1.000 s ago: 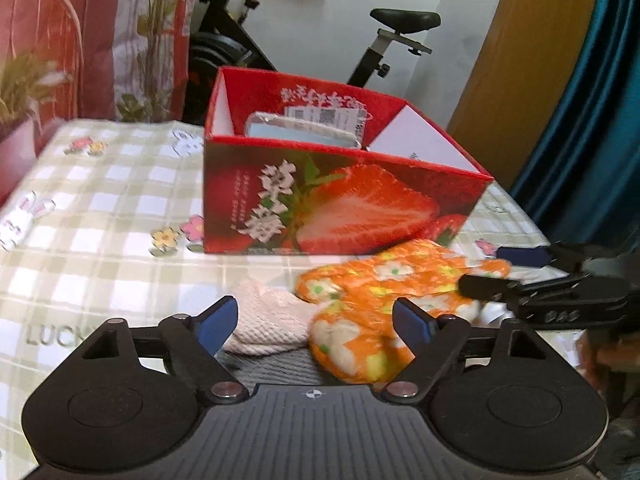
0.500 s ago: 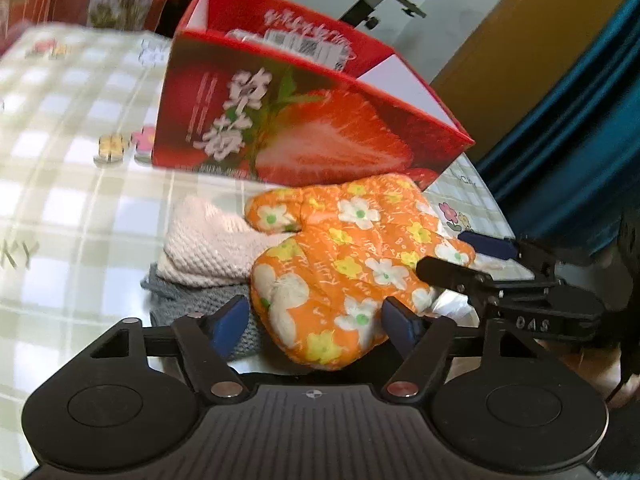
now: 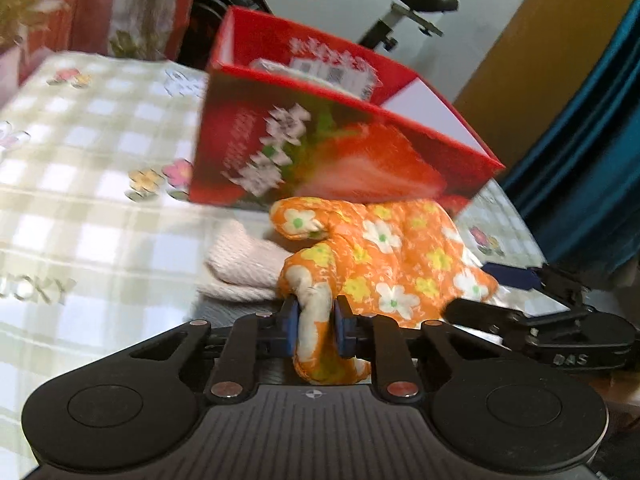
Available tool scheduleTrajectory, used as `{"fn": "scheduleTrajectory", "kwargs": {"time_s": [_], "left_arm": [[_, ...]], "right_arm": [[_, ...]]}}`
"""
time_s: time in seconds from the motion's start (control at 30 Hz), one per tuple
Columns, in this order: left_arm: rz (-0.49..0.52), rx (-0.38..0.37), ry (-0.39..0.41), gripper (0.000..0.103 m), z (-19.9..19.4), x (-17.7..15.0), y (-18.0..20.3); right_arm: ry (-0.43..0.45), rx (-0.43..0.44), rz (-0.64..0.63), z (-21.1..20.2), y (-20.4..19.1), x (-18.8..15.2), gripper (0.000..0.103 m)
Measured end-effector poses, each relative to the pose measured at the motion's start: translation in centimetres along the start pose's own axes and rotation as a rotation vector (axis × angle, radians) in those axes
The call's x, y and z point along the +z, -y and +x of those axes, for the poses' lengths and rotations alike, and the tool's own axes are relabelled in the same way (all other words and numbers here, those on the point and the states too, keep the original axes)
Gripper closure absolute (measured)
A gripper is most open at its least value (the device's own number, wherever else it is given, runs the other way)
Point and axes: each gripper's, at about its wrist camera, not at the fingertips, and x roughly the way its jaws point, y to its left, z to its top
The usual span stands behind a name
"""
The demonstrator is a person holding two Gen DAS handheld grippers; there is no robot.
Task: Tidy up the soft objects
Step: 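Close the left gripper on the cuff of the orange floral oven mitt, then close the right gripper on the mitt's edge beside the left gripper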
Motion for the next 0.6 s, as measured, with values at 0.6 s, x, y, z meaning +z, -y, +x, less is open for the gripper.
{"fn": "scheduleTrajectory", "kwargs": {"time_s": [0.6], "left_arm": [[-0.026,0.027,-0.045,0.082,1.2,-1.0,-1.3]], "right_arm": [[-0.006,0.006,0.022,1.6,0.1,0.5,0.034]]}}
